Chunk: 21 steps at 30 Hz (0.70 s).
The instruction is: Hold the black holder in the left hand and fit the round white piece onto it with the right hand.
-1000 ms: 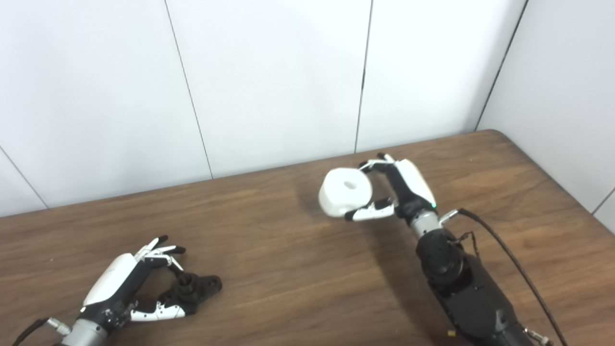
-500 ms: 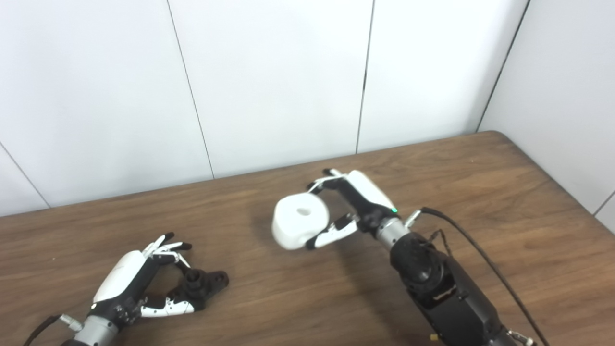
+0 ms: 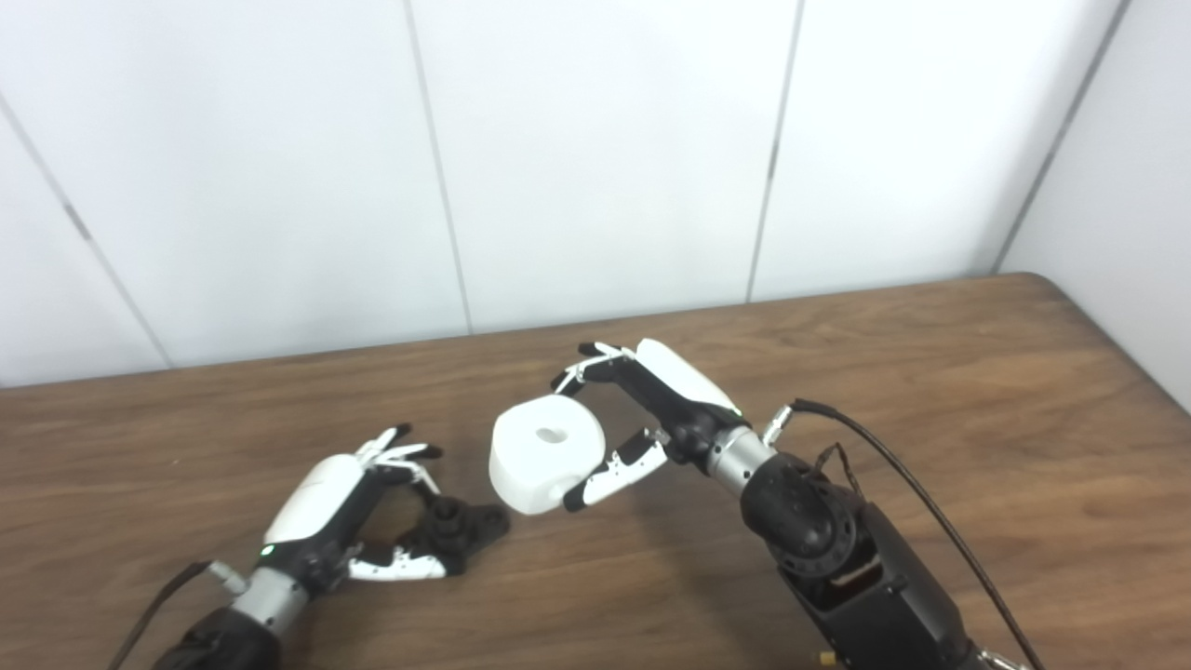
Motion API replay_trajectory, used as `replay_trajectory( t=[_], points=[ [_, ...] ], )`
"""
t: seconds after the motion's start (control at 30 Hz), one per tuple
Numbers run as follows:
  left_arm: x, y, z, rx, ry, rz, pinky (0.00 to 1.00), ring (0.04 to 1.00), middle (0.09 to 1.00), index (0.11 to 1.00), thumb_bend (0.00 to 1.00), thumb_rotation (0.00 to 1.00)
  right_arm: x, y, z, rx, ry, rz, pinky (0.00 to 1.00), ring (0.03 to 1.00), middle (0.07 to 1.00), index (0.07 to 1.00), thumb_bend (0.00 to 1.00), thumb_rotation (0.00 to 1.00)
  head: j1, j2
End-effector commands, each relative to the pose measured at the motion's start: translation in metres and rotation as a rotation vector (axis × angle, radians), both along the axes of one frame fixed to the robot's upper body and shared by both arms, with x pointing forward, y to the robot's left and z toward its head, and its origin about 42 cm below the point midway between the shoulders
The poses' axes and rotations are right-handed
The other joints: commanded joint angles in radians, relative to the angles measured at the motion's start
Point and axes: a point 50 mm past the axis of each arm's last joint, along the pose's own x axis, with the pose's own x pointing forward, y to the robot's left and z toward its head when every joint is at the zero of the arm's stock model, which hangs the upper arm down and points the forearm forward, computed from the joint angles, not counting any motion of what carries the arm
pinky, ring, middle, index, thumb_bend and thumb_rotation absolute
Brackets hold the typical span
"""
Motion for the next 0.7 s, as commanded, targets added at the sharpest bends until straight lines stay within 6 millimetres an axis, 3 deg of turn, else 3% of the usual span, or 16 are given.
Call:
replay_trajectory(
  t=[0.0,0.27,0.67],
  points=[
    [0.002,-0.016,0.003,0.044,0.0,-0.046,1.0,1.0,0.863,0.483,0.52,0.05,0.005,0.012,0.031,0.018,-0.105,0.042,1.0,0.955,0.774,0.48,0.53,0.15,0.005,0.0],
    [-0.001,-0.028,0.001,0.049,0.015,-0.07,1.0,1.0,0.871,0.483,0.52,0.05,0.009,0.029,0.035,0.03,-0.117,0.087,1.0,0.948,0.774,0.479,0.53,0.15,0.045,0.003],
    [-0.006,-0.045,-0.003,0.046,0.019,-0.105,1.0,1.0,0.863,0.483,0.52,0.05,0.015,0.032,0.038,0.049,-0.114,0.109,1.0,0.959,0.777,0.479,0.53,0.15,0.077,0.003]
  ],
)
